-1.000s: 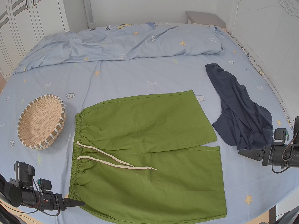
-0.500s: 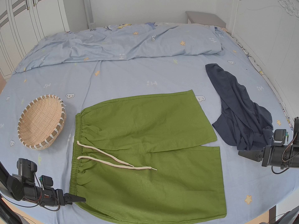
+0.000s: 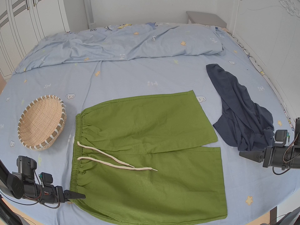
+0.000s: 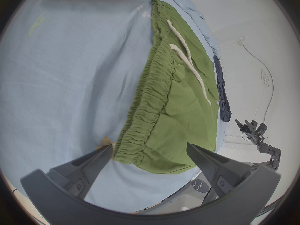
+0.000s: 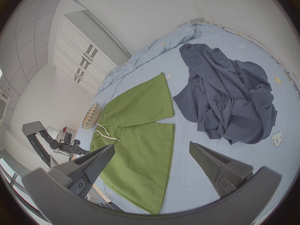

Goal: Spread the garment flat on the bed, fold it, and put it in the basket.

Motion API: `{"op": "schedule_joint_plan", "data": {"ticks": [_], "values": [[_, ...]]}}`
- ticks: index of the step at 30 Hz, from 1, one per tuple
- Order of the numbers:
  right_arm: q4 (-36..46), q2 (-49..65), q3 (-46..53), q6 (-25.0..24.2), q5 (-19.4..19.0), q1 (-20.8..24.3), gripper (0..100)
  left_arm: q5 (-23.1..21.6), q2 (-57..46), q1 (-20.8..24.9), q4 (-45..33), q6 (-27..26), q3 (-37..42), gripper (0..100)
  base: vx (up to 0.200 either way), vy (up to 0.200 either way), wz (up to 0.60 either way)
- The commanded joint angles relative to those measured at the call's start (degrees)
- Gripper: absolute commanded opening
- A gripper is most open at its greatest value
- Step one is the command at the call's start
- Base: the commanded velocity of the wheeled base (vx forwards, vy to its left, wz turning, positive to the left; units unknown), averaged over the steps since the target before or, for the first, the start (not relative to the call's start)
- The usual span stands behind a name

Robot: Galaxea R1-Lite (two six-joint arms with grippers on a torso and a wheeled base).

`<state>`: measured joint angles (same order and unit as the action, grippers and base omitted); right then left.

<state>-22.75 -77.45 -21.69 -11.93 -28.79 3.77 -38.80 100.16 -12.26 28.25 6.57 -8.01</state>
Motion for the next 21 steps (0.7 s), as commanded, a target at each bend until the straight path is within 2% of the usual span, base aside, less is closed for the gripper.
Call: {"op": "schedule_joint_plan", "data": {"ticks": [1,4,5,18,21], "values": [[-0.02,-0.07,-0.02,-0.02,-0.03,0.01,100,0.04,0.21,-0.04,0.06,0.02,-0.34,100,0.000,0.000,0.00],[-0.02,-0.07,-0.02,-0.02,-0.03,0.01,100,0.04,0.30,-0.04,0.06,0.02,-0.43,100,0.000,0.000,0.00],[-0.02,0.02,-0.02,-0.02,-0.03,0.01,100,0.04,0.30,-0.04,0.06,0.02,-0.52,0,0.000,0.000,0.00],[0.16,0.19,0.15,-0.11,-0.03,-0.16,100,0.04,0.48,-0.39,0.06,0.02,-0.16,0,0.000,0.000,0.00],[0.16,0.63,3.05,-0.02,-0.12,0.10,100,0.04,-0.58,-2.41,0.06,-0.24,0.54,0,0.000,0.000,0.00]]}}
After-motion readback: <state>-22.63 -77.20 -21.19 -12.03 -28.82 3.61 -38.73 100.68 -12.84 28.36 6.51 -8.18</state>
